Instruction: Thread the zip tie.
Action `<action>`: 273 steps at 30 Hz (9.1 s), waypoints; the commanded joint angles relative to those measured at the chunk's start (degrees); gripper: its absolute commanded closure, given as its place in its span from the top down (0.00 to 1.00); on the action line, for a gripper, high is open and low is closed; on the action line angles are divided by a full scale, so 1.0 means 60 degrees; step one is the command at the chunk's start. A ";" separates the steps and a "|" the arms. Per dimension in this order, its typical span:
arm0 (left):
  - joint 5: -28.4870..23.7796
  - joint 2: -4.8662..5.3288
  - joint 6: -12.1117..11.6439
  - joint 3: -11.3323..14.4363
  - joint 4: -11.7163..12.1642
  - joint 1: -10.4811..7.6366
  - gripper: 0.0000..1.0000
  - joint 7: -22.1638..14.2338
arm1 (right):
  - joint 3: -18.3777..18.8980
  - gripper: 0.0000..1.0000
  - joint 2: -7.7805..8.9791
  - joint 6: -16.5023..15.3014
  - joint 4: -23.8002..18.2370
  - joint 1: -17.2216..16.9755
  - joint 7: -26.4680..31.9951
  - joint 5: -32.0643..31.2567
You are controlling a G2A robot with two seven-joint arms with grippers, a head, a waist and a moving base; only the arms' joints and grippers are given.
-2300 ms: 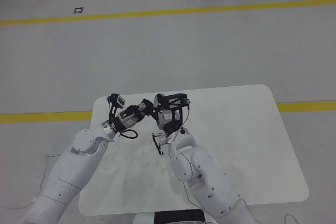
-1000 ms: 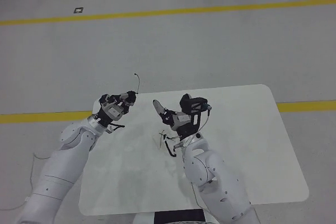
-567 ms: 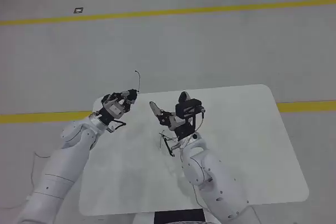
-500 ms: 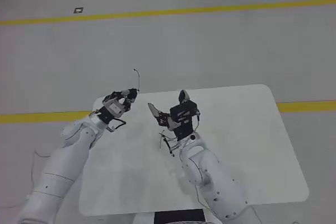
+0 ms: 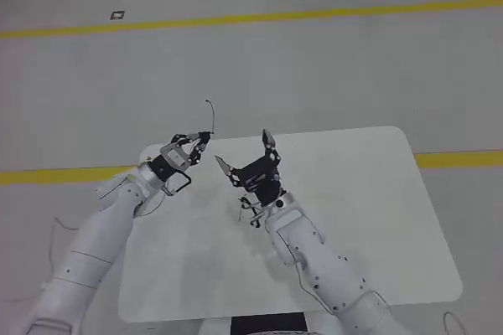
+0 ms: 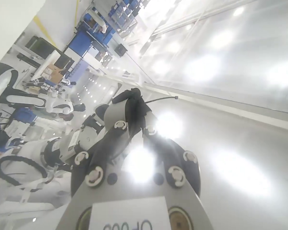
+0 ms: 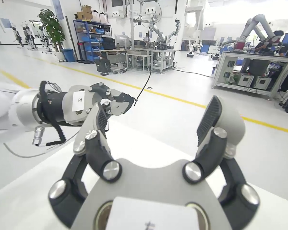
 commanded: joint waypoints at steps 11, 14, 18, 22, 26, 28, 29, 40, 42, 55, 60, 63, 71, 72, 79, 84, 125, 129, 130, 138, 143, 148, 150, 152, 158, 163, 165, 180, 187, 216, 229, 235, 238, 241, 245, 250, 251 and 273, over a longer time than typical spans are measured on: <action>-0.0363 0.0196 0.0001 0.0335 -0.0059 -0.0240 0.00 -0.0132 | -0.0409 1.00 0.0301 0.0487 0.0077 0.0236 -0.0079 0.0000; -0.0729 0.0160 0.0001 0.0369 -0.0071 -0.0156 0.00 0.0177 | -0.0493 1.00 0.0381 0.0213 0.0267 0.0488 -0.0115 0.0000; -0.1446 0.0085 0.0001 0.0466 -0.0085 0.0029 0.00 0.0198 | -0.1426 1.00 0.0911 0.0916 0.1059 0.1716 -0.0398 0.0000; -0.1446 -0.0110 0.0001 0.0362 -0.0029 0.0337 0.00 -0.0272 | -0.2616 1.00 0.1427 0.1608 0.1440 0.2727 -0.0391 0.0000; -0.1446 -0.0305 0.0001 0.0194 0.0015 0.0511 0.00 -0.0493 | -0.3082 1.00 0.1792 0.1608 0.1411 0.3228 -0.0137 0.0000; -0.1446 -0.0371 0.0001 0.0152 0.0001 0.0545 0.00 -0.0547 | -0.3351 1.00 0.1987 0.1608 0.1546 0.3542 -0.0066 0.0000; -0.1446 -0.0394 0.0001 0.0133 -0.0001 0.0549 0.00 -0.0543 | -0.3502 1.00 0.2074 0.1608 0.1581 0.3688 -0.0024 0.0000; -0.1446 -0.0475 0.0001 0.0036 -0.0038 0.0542 0.00 -0.0555 | -0.3579 1.00 0.2237 0.1595 0.1520 0.3801 0.0051 0.0000; -0.1446 -0.0541 0.0001 -0.0109 -0.0057 0.0640 0.00 -0.0481 | -0.3793 1.00 0.2299 0.1608 0.1702 0.4043 0.0118 0.0000; -0.1446 -0.1078 0.0001 -0.0549 0.0043 0.1081 0.00 -0.0966 | -0.3700 0.50 0.2455 0.1608 0.1893 0.4130 0.0080 0.0000; -0.1446 -0.1209 0.0001 -0.0632 0.0068 0.1087 0.00 -0.0879 | -0.3941 0.45 0.2542 0.1608 0.2003 0.4449 -0.0020 0.0000; -0.1446 -0.1209 0.0001 -0.0632 0.0068 0.1087 0.00 -0.0879 | -0.4248 0.45 0.2595 0.1608 0.2084 0.4728 -0.0068 0.0000; -0.1446 -0.1209 0.0001 -0.0632 0.0068 0.1087 0.00 -0.0879 | -0.4624 0.40 0.2602 0.1608 0.2062 0.4921 -0.0007 0.0000; -0.1446 -0.1209 0.0001 -0.0632 0.0068 0.1087 0.00 -0.0879 | -0.4652 0.40 0.2597 0.1608 0.2064 0.4923 -0.0028 0.0000; -0.1446 -0.1209 0.0001 -0.0632 0.0068 0.1087 0.00 -0.0879 | -0.4617 0.31 0.2558 0.1608 0.2063 0.4879 -0.0138 0.0000; -0.1446 -0.1209 0.0001 -0.0632 0.0068 0.1087 0.00 -0.0879 | -0.4628 0.30 0.2518 0.1608 0.2091 0.4871 -0.0178 0.0000; -0.1446 -0.1209 0.0001 -0.0632 0.0068 0.1087 0.00 -0.0879 | -0.4819 0.03 0.1940 0.1608 0.2721 0.5137 -0.0193 0.0000; -0.1446 -0.1209 0.0001 -0.0632 0.0068 0.1087 0.00 -0.0879 | -0.4826 0.00 0.1924 0.1608 0.2756 0.5155 -0.0180 0.0000; -0.1446 -0.1209 0.0001 -0.0632 0.0068 0.1087 0.00 -0.0879 | -0.4839 0.00 0.1925 0.1608 0.2769 0.5171 -0.0176 0.0000; -0.1446 -0.1209 0.0001 -0.0632 0.0068 0.1087 0.00 -0.0879 | -0.4979 0.00 0.2002 0.1608 0.2794 0.5228 -0.0120 0.0000; -0.1446 -0.1209 0.0001 -0.0632 0.0068 0.1087 0.00 -0.0879 | -0.4960 0.00 0.2071 0.1608 0.2738 0.5208 -0.0059 0.0000; -0.1446 -0.1209 0.0001 -0.0632 0.0068 0.1087 0.00 -0.0879 | -0.4868 0.00 0.2118 0.1608 0.2639 0.5153 0.0006 0.0000; -0.1446 -0.1209 0.0001 -0.0632 0.0068 0.1087 0.00 -0.0879 | -0.4837 0.00 0.2129 0.1608 0.2602 0.5131 0.0017 0.0000; -0.1446 -0.1209 0.0001 -0.0632 0.0068 0.1087 0.00 -0.0879 | -0.4831 0.00 0.2137 0.1608 0.2586 0.5121 0.0014 0.0000; -0.1446 -0.1209 0.0001 -0.0632 0.0068 0.1087 0.00 -0.0879 | -0.4901 0.00 0.2164 0.1608 0.2603 0.5151 0.0013 0.0000; -0.1446 -0.1209 0.0001 -0.0632 0.0068 0.1087 0.00 -0.0879 | -0.4957 0.00 0.2192 0.1608 0.2627 0.5157 0.0006 0.0000; -0.1446 -0.1209 0.0001 -0.0632 0.0068 0.1087 0.00 -0.0879 | -0.4982 0.00 0.2210 0.1608 0.2629 0.5174 0.0008 0.0000; -0.1446 -0.1209 0.0001 -0.0632 0.0068 0.1087 0.00 -0.0879 | -0.5076 0.00 0.2433 0.1608 0.2522 0.5041 0.0128 0.0000; -0.1446 -0.1209 0.0001 -0.0632 0.0068 0.1087 0.00 -0.0879 | -0.5116 0.00 0.2541 0.1608 0.2430 0.4983 0.0224 0.0000; -0.1446 -0.1209 0.0001 -0.0632 0.0068 0.1087 0.00 -0.0879 | -0.5360 0.00 0.3029 0.1608 0.2113 0.4820 0.0617 0.0000; -0.1446 -0.1209 0.0001 -0.0632 0.0068 0.1087 0.00 -0.0879 | -0.5461 0.00 0.3182 0.1608 0.2001 0.4776 0.0772 0.0000; -0.1446 -0.1209 0.0001 -0.0632 0.0068 0.1087 0.00 -0.0879 | -0.5489 0.00 0.3237 0.1608 0.1976 0.4731 0.0832 0.0000; -0.1446 -0.1209 0.0001 -0.0632 0.0068 0.1087 0.00 -0.0879 | -0.5500 0.00 0.3261 0.1608 0.1964 0.4705 0.0861 0.0000; -0.1446 -0.1209 0.0001 -0.0632 0.0068 0.1087 0.00 -0.0879 | -0.5520 0.00 0.3283 0.1608 0.1937 0.4694 0.0902 0.0000; -0.1446 -0.1209 0.0001 -0.0632 0.0068 0.1087 0.00 -0.0879 | -0.5540 0.00 0.3309 0.1608 0.1896 0.4683 0.0953 0.0000; -0.1446 -0.1209 0.0001 -0.0632 0.0068 0.1087 0.00 -0.0879 | -0.5550 0.00 0.3350 0.1608 0.1857 0.4662 0.1001 0.0000; -0.1446 -0.1209 0.0001 -0.0632 0.0068 0.1087 0.00 -0.0879 | -0.5552 0.00 0.3359 0.1608 0.1847 0.4661 0.1012 0.0000; -0.1446 -0.1209 0.0001 -0.0632 0.0068 0.1087 0.00 -0.0879 | -0.5595 0.00 0.3517 0.1608 0.1607 0.4594 0.1219 0.0000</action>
